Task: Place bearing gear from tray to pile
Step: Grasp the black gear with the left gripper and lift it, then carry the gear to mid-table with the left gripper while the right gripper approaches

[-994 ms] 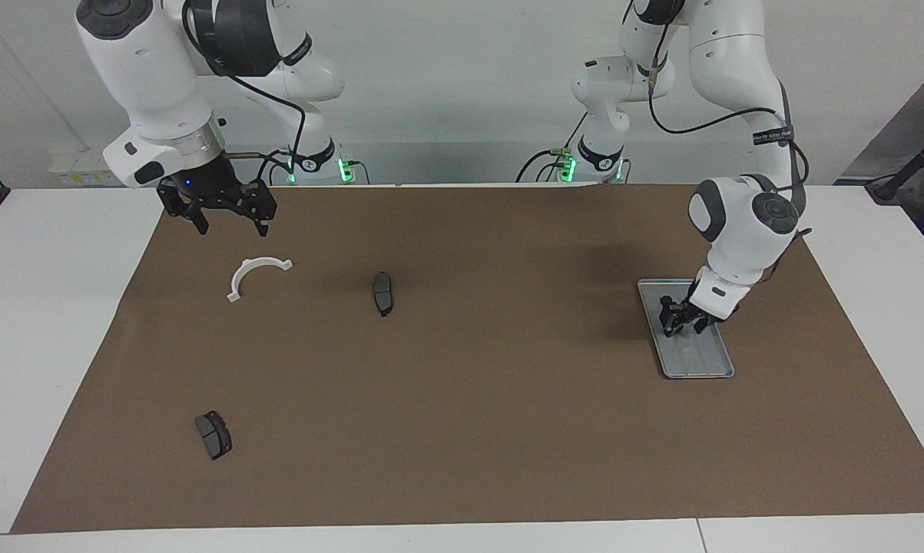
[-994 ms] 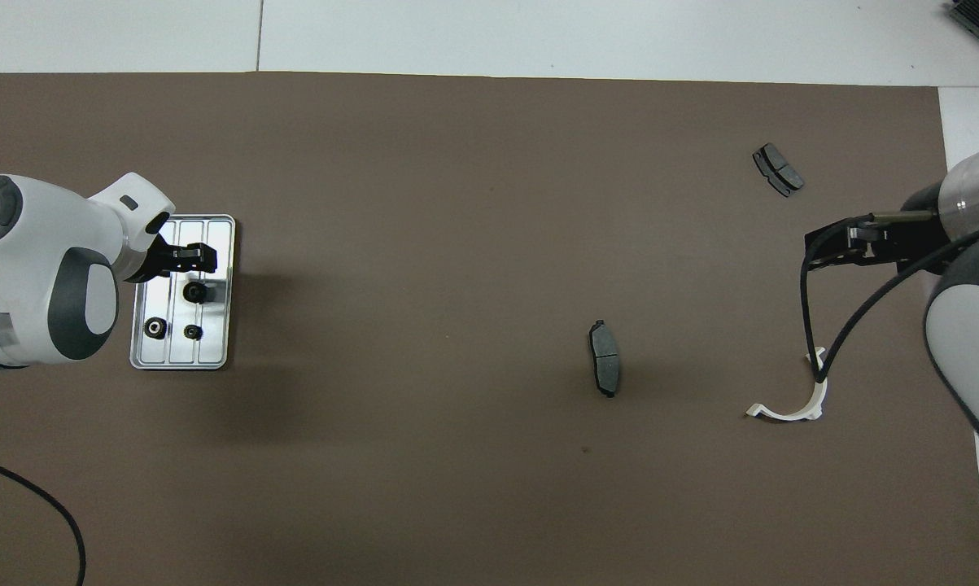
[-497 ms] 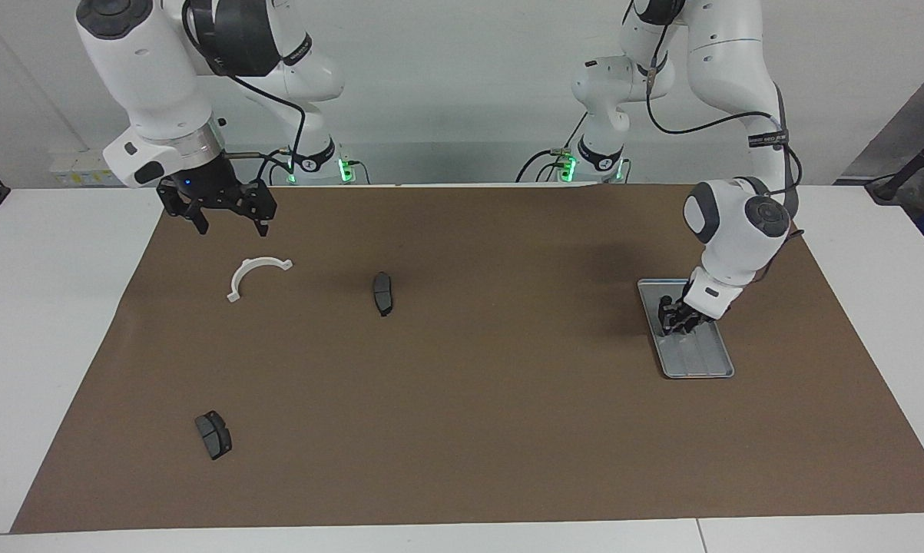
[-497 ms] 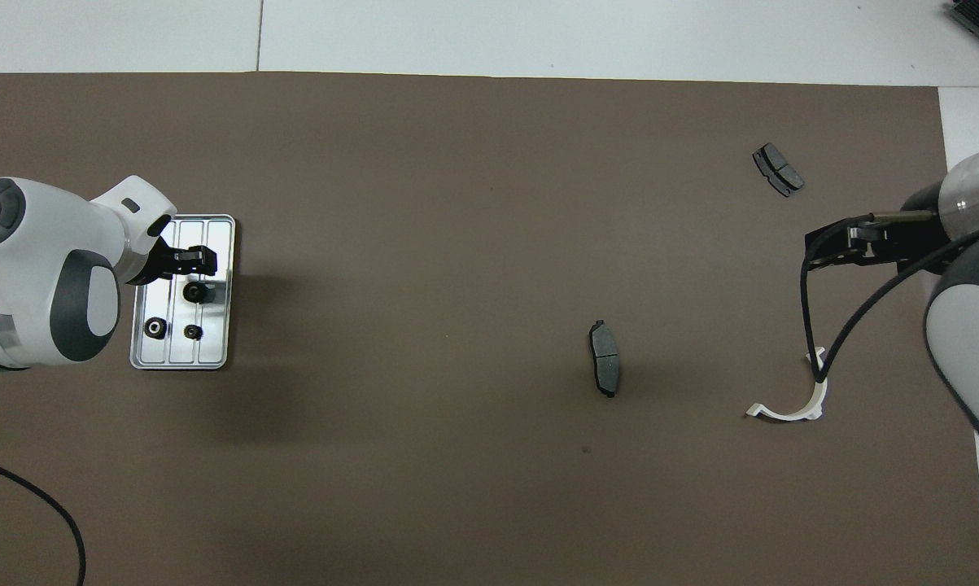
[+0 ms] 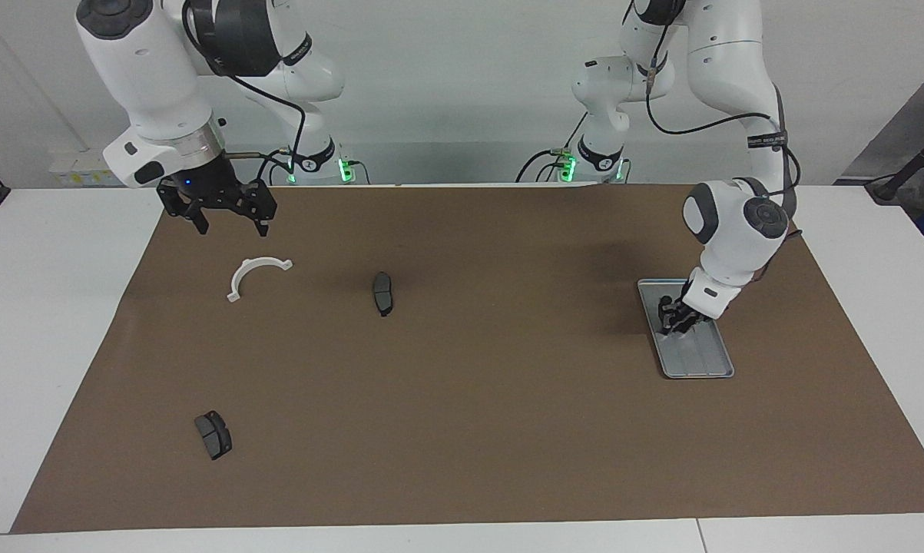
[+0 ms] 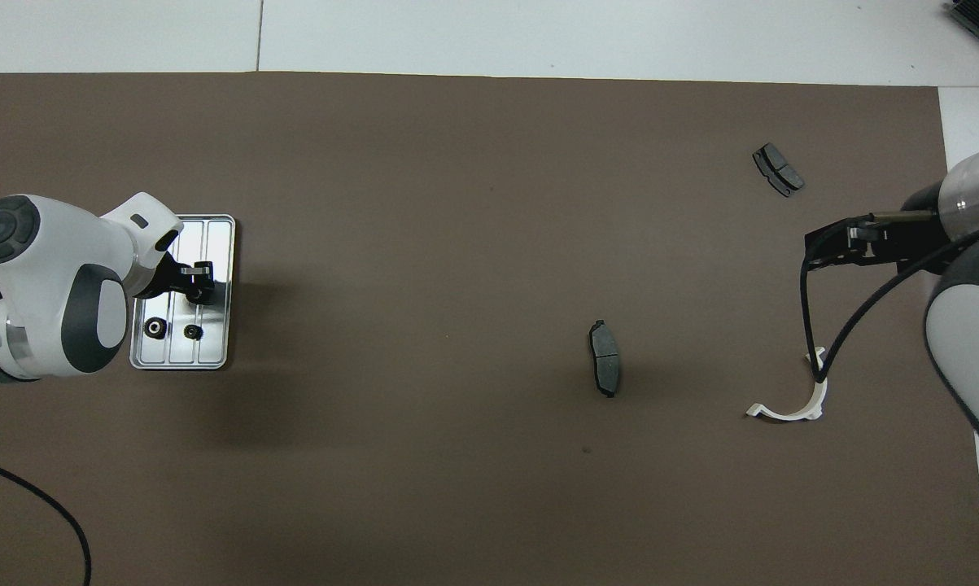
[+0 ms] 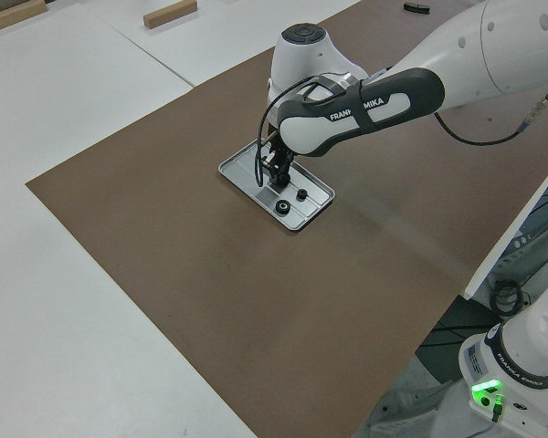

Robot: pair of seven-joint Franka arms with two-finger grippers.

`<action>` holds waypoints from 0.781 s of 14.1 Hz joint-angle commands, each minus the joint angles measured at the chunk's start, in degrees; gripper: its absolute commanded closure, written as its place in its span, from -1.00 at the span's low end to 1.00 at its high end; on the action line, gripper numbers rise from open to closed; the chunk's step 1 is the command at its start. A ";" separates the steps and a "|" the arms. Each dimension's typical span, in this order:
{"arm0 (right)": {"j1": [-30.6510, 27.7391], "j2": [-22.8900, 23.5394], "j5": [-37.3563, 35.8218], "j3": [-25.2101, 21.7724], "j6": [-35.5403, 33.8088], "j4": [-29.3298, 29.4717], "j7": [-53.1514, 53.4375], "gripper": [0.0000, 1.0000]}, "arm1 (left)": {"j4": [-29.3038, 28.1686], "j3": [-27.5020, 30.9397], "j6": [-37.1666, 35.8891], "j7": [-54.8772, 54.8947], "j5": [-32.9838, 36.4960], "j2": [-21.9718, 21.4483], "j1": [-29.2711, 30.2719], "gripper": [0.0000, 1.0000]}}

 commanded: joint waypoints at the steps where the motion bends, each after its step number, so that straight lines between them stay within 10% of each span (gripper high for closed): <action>1: -0.89 -1.58 0.94 0.37 0.25 -1.72 -1.44 -1.00 | -1.24 -0.15 0.89 0.61 0.40 -0.67 0.43 0.52; 11: -1.07 -1.49 0.94 0.37 0.51 -1.72 -1.62 -1.00 | 7.55 -0.15 -6.05 -11.14 0.32 0.56 -6.76 0.69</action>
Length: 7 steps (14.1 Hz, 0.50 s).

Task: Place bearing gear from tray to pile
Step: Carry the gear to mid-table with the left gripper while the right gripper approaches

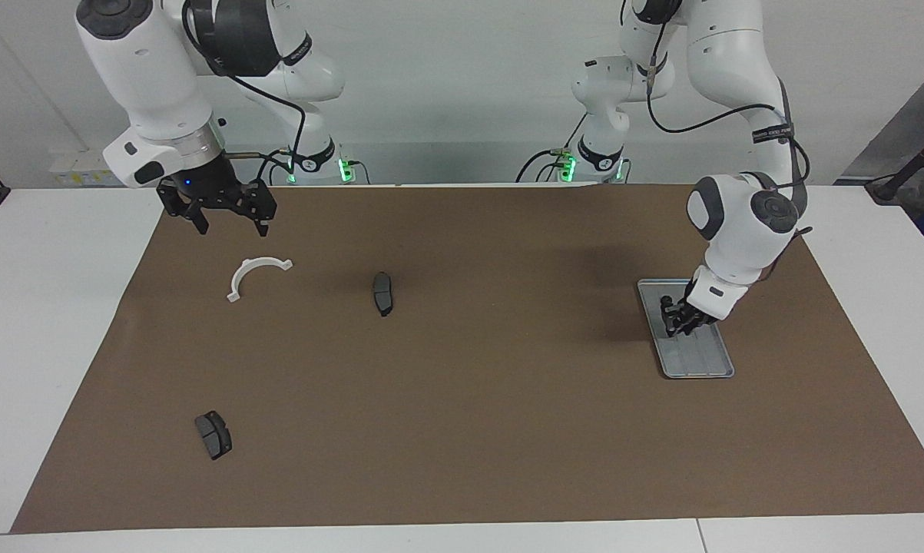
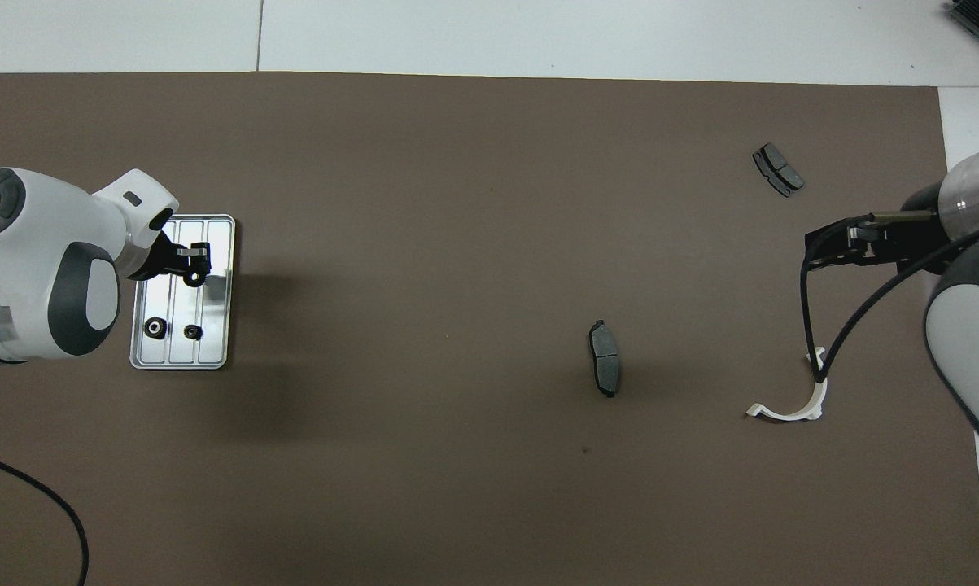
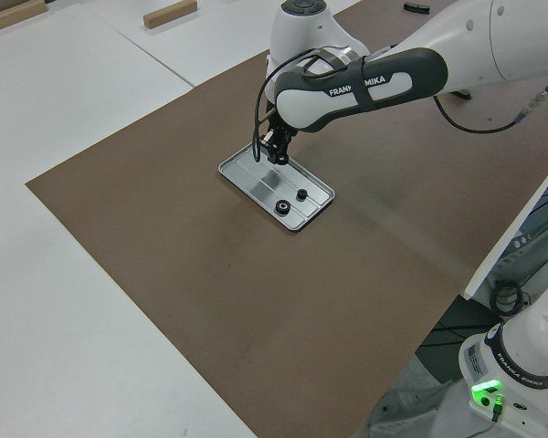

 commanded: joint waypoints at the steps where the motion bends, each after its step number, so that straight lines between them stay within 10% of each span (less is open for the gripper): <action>1: -0.60 -1.49 0.94 0.41 0.60 -1.72 -1.36 -1.00 | 1.74 0.61 -1.07 -8.31 0.33 0.68 -5.50 0.70; 7: 0.02 -1.57 0.94 0.50 3.15 -2.34 -1.18 -1.00 | 2.45 0.61 -0.19 -25.54 0.06 1.04 -18.41 0.74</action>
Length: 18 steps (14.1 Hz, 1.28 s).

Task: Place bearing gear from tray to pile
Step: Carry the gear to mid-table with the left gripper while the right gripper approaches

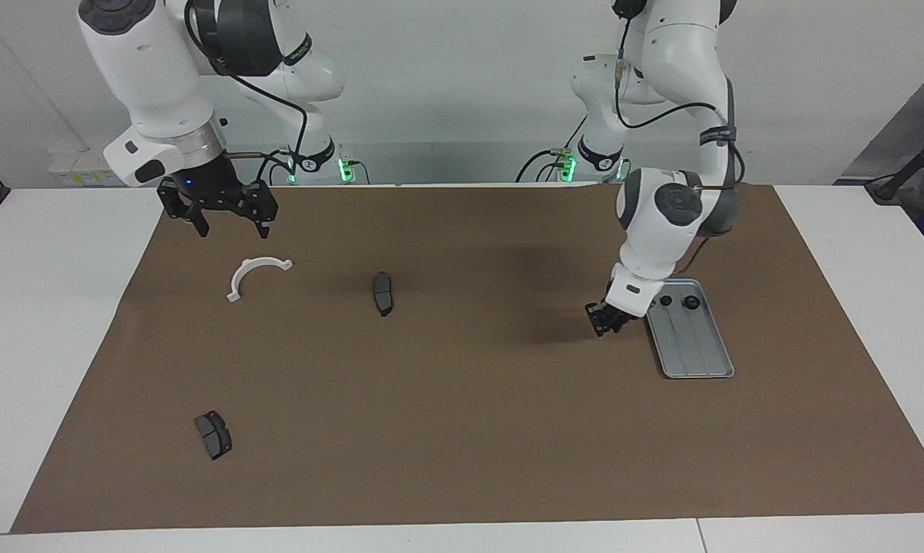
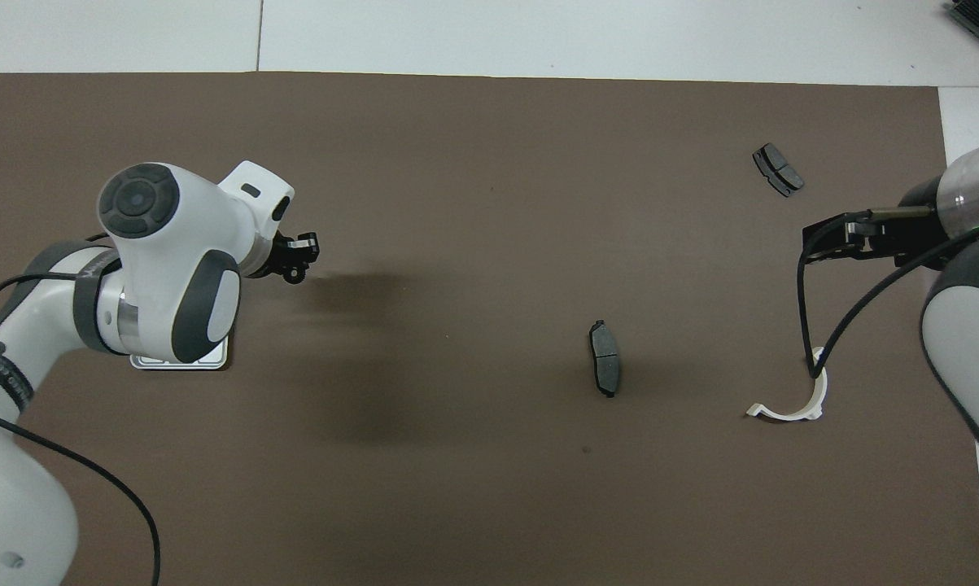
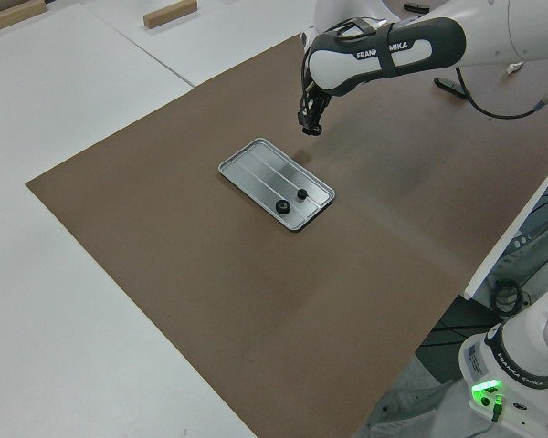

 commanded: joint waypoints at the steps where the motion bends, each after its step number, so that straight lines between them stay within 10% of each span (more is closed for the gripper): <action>1: -0.23 -1.57 0.94 0.19 1.52 -2.35 -1.00 -1.00 | 1.32 0.95 0.33 -6.43 -0.02 0.84 -5.57 0.75; 11: 6.80 -0.09 0.94 0.62 9.16 -5.77 7.61 -1.00 | -0.53 0.86 10.00 -11.73 -0.19 4.88 -18.59 0.66; 15: 11.80 2.55 0.94 0.54 13.99 -6.74 11.82 -1.00 | -0.09 0.86 10.00 -11.46 -0.11 4.88 -18.59 -0.15; 18: 16.19 5.44 0.50 0.62 17.42 -6.74 18.14 -1.00 | 1.23 0.86 8.95 -11.20 -0.02 4.97 -18.16 -0.35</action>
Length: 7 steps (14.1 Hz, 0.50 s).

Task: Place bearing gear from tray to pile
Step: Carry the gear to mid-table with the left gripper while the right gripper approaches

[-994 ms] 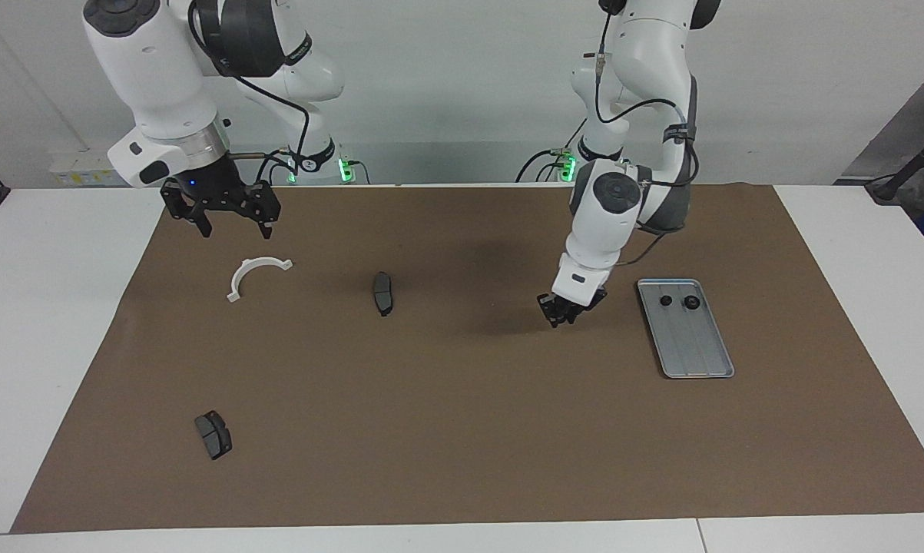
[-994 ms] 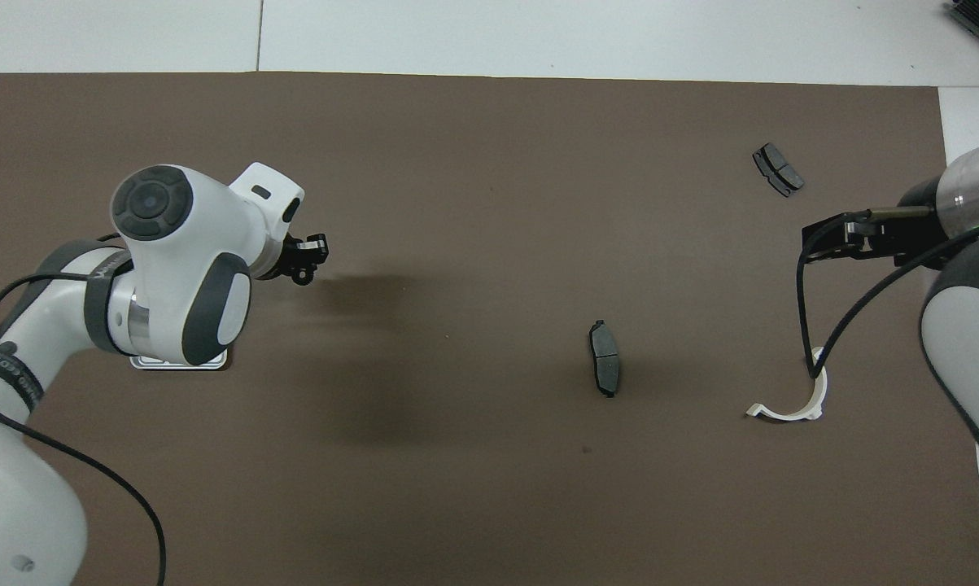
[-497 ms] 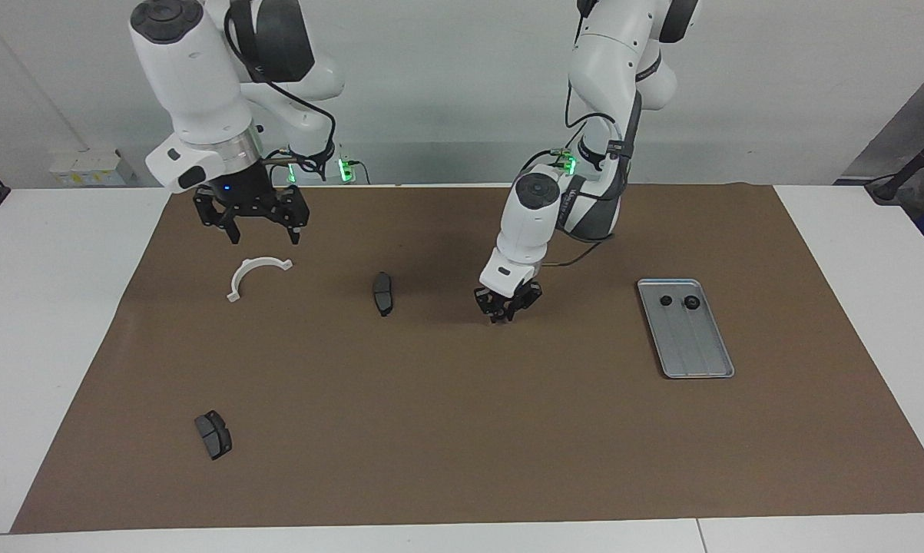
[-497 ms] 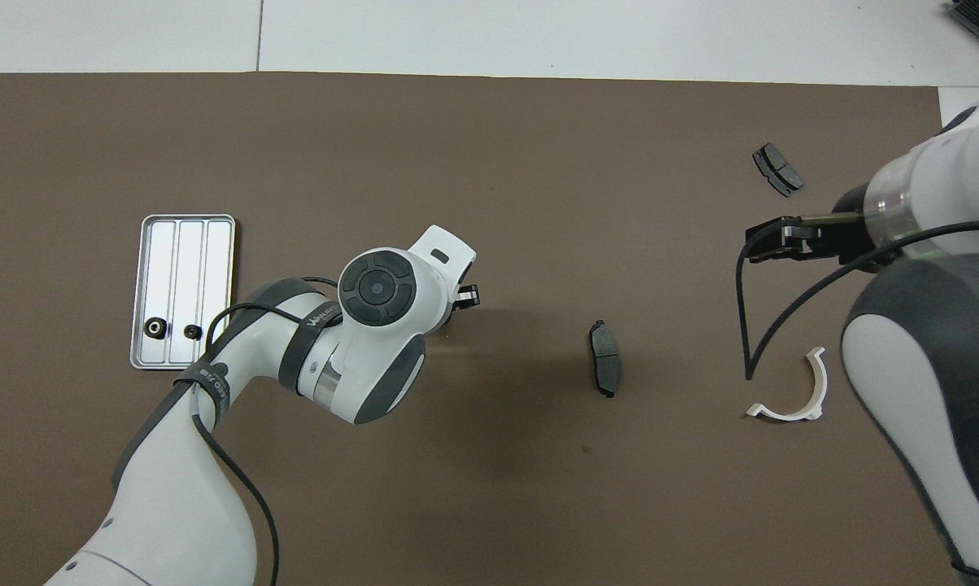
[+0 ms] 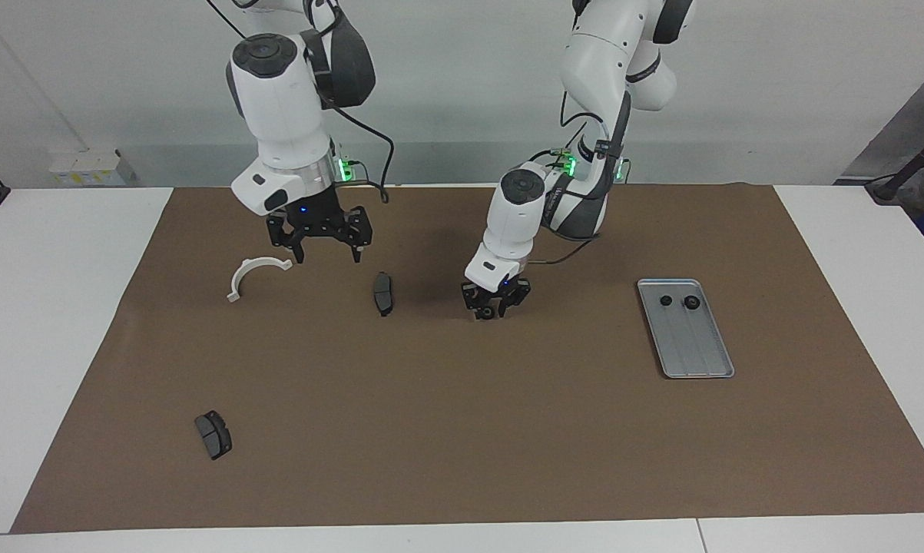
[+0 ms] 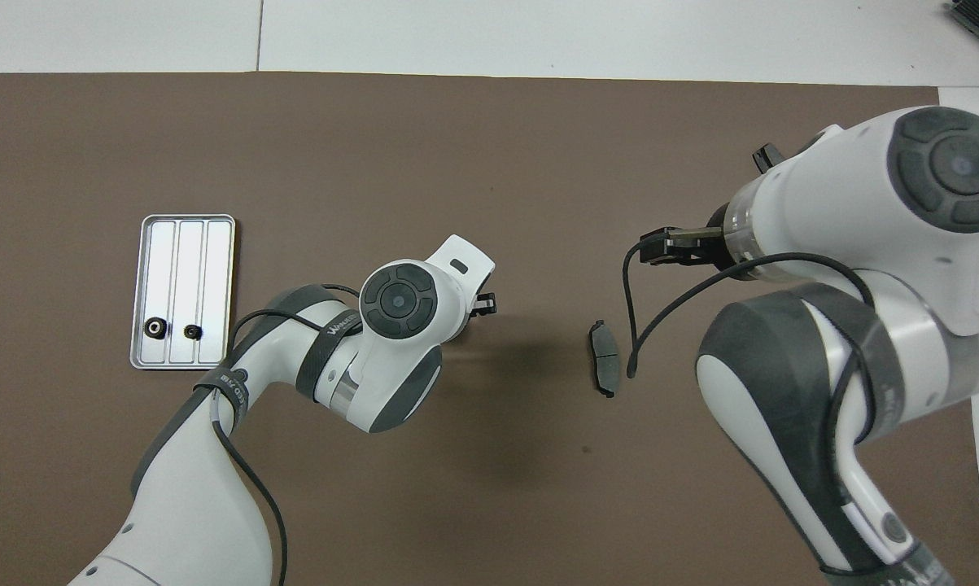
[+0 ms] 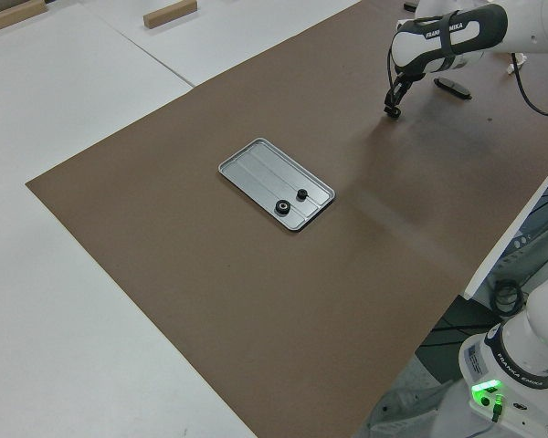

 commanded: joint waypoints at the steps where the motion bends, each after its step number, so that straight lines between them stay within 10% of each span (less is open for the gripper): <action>1: 4.04 2.69 -0.33 0.00 3.96 -0.45 5.63 -1.00 | 1.26 0.70 -0.69 0.24 0.09 -0.34 0.17 -0.36; 7: 9.86 8.67 -0.59 0.00 12.23 -0.45 14.69 -1.00 | 13.74 0.35 -21.32 12.95 -0.35 0.80 12.37 -0.20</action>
